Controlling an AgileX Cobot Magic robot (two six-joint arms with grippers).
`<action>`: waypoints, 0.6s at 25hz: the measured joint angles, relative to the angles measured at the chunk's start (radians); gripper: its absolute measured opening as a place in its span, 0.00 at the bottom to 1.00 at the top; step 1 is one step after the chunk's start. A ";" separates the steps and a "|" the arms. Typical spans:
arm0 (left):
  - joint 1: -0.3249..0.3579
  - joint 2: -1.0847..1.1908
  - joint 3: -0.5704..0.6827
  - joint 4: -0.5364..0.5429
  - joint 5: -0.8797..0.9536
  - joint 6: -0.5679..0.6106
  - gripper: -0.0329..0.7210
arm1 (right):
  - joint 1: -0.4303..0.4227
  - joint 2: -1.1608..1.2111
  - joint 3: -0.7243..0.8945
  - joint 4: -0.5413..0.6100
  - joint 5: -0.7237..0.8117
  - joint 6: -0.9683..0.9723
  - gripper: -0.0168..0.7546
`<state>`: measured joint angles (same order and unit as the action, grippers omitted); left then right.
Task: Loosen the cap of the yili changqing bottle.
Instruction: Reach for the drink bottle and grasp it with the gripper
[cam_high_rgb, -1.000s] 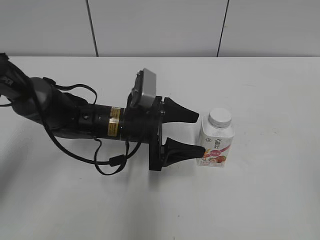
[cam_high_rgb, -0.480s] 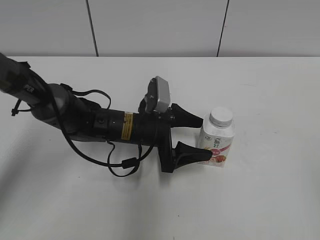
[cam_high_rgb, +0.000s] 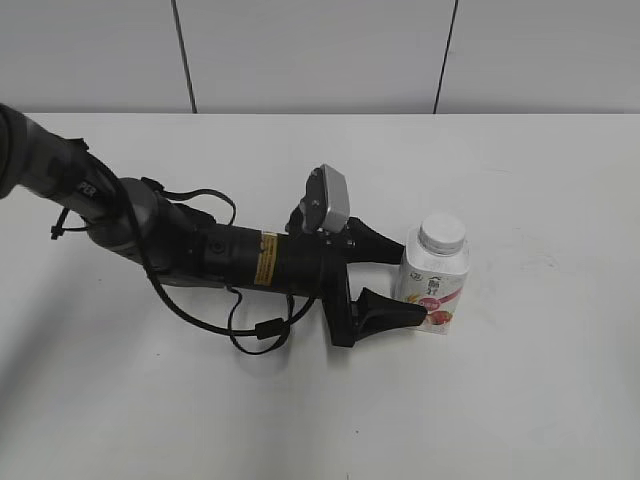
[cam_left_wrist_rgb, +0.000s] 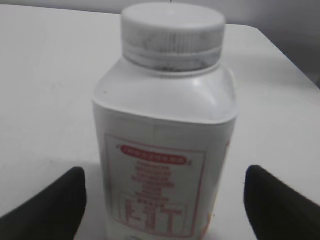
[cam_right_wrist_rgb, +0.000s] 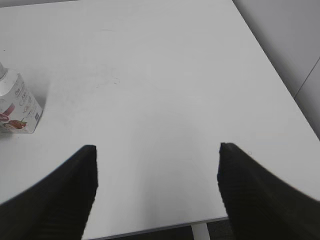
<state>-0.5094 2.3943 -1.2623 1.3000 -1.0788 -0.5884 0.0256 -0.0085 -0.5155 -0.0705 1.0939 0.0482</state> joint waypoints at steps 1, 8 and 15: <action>-0.001 0.003 -0.004 -0.001 0.006 -0.004 0.82 | 0.000 0.000 0.000 0.000 0.000 0.000 0.78; -0.010 0.005 -0.010 0.008 0.057 -0.008 0.82 | 0.000 0.000 0.000 0.000 0.000 0.000 0.78; -0.027 0.026 -0.039 0.015 0.079 -0.008 0.82 | 0.000 0.000 0.000 0.000 0.000 0.000 0.78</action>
<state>-0.5365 2.4198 -1.3017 1.3146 -0.9999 -0.5960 0.0256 -0.0085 -0.5155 -0.0705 1.0939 0.0482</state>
